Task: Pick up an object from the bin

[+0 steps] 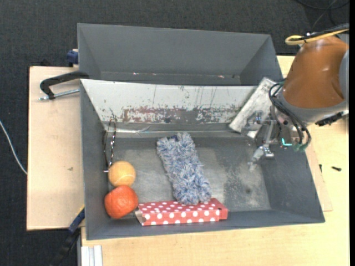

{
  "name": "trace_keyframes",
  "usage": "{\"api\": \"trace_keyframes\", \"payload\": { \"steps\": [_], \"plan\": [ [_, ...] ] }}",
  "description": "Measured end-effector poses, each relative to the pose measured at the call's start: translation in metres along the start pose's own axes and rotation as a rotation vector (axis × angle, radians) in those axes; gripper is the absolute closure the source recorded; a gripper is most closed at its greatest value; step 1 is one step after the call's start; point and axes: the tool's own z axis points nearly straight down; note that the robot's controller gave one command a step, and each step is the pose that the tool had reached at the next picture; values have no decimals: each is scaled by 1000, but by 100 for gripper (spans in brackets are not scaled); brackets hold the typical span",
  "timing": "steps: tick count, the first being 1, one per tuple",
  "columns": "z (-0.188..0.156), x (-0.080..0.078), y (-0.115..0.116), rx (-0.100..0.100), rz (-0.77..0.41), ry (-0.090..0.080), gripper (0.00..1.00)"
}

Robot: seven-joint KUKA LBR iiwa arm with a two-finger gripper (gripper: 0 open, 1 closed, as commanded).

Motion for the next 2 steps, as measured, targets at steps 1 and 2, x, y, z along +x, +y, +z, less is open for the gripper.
{"api": "trace_keyframes", "payload": {
  "steps": [1,2],
  "plan": [
    [-4,-2,0,1,-1,-8,0],
    [99,-24,67,3,-163,-12,100]
  ]
}}
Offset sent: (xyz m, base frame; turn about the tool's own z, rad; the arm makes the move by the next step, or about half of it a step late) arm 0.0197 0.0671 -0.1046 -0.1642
